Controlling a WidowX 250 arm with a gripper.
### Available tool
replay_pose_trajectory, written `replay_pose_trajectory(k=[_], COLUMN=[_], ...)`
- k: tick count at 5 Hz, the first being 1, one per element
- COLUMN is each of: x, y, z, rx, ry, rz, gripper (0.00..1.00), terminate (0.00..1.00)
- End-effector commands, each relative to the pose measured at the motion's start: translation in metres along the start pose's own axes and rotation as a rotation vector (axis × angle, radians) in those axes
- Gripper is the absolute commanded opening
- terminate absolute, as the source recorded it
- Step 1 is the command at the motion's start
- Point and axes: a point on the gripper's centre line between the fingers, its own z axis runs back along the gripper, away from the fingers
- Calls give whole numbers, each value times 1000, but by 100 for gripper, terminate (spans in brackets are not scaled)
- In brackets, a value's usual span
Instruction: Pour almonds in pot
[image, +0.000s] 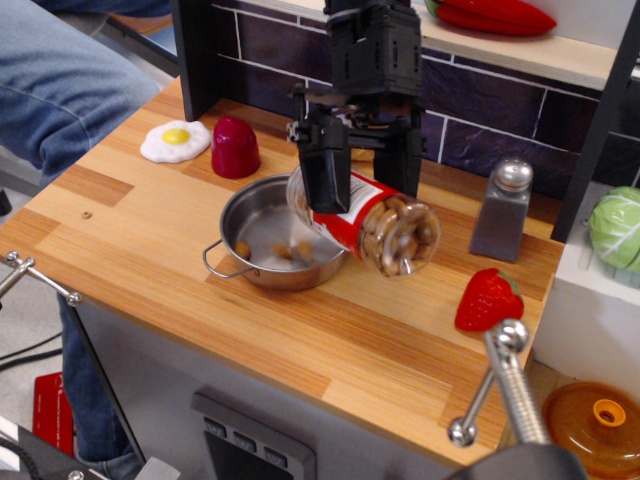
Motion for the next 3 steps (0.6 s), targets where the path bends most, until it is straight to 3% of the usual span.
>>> replay_pose_trajectory(k=[1, 2, 3], x=[10, 14, 17], y=[-11, -11, -13], z=[12, 12, 10], rx=[-36, -64, -45], ry=[-112, -156, -107], rz=[-136, -168, -148], gripper=[0, 0, 0], terminate=[0, 0, 0])
